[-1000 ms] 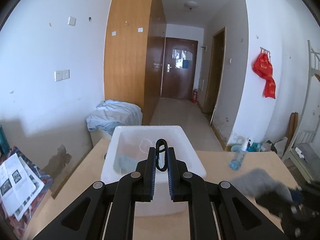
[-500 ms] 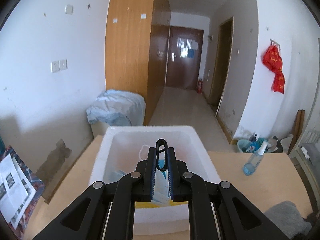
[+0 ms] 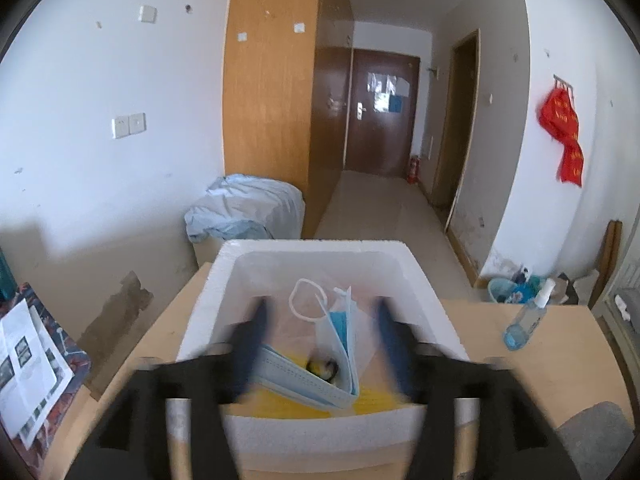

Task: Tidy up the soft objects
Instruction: 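Open the left gripper over the foam box to drop the hair tie, then lower the grey sock into the foam box with the right gripper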

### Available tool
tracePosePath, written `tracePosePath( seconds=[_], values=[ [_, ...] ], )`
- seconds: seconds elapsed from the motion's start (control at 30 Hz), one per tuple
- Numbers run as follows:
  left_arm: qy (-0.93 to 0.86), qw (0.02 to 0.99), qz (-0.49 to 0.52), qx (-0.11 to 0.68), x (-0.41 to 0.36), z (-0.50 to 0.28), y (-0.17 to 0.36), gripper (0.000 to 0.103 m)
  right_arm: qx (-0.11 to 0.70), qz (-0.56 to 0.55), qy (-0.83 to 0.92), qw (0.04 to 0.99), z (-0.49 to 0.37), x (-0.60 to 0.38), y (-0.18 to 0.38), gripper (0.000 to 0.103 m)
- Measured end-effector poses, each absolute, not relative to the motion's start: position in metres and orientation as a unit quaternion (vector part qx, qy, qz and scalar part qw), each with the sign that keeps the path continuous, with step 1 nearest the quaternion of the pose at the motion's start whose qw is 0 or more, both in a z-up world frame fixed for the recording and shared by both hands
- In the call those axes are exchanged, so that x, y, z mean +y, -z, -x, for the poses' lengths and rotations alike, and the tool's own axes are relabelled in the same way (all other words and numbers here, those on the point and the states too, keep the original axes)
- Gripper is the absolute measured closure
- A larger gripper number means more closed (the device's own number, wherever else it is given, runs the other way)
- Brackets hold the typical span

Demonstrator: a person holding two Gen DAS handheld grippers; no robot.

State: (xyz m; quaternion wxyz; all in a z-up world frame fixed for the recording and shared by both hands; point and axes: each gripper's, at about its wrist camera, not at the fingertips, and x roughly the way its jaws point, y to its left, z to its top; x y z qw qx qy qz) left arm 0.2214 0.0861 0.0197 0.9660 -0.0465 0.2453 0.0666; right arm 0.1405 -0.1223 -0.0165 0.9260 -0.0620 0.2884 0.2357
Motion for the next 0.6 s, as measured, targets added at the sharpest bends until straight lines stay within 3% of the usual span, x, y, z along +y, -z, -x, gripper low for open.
tracePosePath(
  seconds=[0.03,0.13,0.6],
  values=[
    [-0.071,0.969,0.047,0.231,0.087,-0.217,-0.022,0.016,0.288,0.062,-0.236,0.926,-0.140,-0.122,0.016,0.087],
    [-0.086,0.974,0.045,0.204,0.088,-0.209,-0.028,0.011,0.288,0.063,-0.236,0.926,-0.141,-0.124,0.016,0.087],
    [-0.110,0.975,0.052,0.184,0.097,-0.178,-0.036,0.007,0.283,0.061,-0.233,0.928,-0.139,-0.125,0.013,0.087]
  ],
)
